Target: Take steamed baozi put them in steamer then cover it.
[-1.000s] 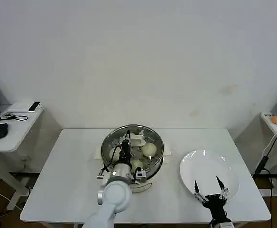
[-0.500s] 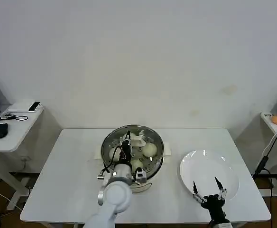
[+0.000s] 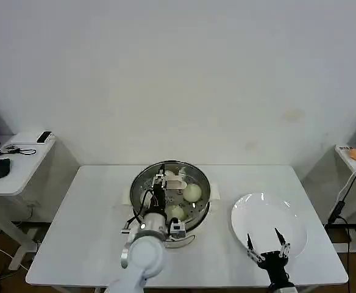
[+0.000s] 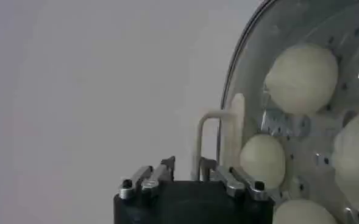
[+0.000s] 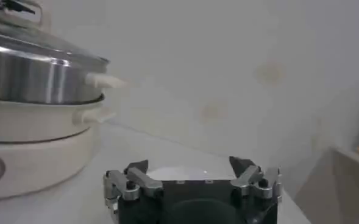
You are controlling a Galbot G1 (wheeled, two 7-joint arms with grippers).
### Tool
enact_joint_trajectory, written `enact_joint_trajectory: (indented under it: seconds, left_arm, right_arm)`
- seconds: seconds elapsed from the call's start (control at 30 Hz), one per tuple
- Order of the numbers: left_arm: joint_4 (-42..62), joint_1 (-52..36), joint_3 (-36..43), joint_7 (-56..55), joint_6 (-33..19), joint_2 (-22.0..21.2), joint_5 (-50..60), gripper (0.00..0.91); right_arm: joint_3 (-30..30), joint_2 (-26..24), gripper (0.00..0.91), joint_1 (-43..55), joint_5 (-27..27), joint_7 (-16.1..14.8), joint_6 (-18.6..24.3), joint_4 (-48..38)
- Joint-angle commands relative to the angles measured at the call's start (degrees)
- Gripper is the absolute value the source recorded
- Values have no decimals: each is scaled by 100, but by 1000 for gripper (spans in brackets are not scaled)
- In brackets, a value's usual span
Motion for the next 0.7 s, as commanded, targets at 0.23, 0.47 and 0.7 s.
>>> enact_joint_trajectory:
  seconds: [0.23, 0.47, 0.7]
  left_arm:
    - [-1468, 851, -90, -71, -155, 502, -440, 907]
    - [-2264, 1575, -281, -171, -210, 869, -1084, 907]
    - [-2191, 2287, -1531, -1792, -560, 1518, -4026, 907]
  right_arm:
    - [-81, -4, 907, -82, 3, 15, -10, 43]
    - [-108, -14, 907, -107, 9, 10, -20, 57]
    - [-178, -52, 907, -133, 90, -73, -106, 126]
